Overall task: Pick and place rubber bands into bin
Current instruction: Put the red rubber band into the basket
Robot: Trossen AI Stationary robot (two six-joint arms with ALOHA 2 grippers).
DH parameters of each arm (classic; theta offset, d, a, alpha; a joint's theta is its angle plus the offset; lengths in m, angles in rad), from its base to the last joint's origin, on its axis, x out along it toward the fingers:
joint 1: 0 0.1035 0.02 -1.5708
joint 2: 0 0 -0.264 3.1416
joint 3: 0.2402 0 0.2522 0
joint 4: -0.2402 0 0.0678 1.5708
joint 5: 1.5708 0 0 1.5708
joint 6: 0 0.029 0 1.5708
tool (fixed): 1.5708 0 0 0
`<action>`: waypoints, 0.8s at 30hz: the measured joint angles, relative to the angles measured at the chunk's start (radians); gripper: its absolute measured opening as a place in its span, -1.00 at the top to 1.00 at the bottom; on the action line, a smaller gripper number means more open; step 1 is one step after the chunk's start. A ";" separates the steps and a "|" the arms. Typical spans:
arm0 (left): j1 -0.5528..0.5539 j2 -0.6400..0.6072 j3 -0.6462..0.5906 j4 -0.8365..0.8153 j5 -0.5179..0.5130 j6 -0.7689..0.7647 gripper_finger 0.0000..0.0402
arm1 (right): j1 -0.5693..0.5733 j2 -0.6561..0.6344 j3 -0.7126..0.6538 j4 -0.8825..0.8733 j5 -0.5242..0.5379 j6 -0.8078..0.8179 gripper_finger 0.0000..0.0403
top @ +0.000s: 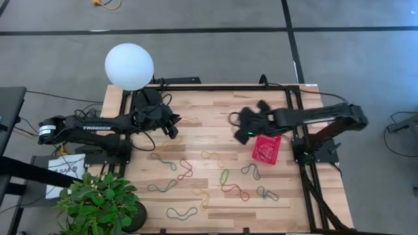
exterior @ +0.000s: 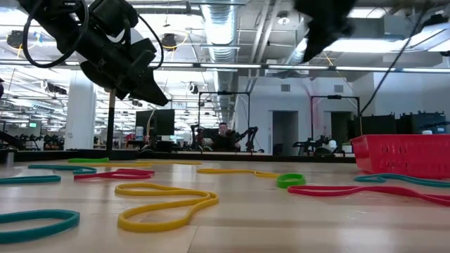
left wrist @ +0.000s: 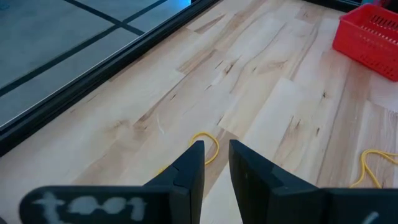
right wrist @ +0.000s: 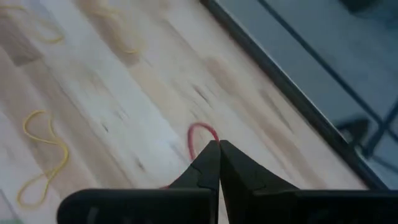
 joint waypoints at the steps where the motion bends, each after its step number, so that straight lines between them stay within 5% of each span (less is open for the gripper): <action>1: 0.000 0.000 0.000 0.000 0.000 0.000 0.68 | 0.018 -0.026 0.001 -0.056 0.004 0.063 1.00; 10: 0.000 0.000 0.000 0.000 0.000 0.000 0.68 | 0.178 -0.095 -0.040 -0.462 -0.103 0.583 1.00; 24: 0.000 0.000 -0.001 0.000 0.000 0.000 0.68 | 0.269 -0.087 -0.323 -0.203 -0.210 0.727 0.97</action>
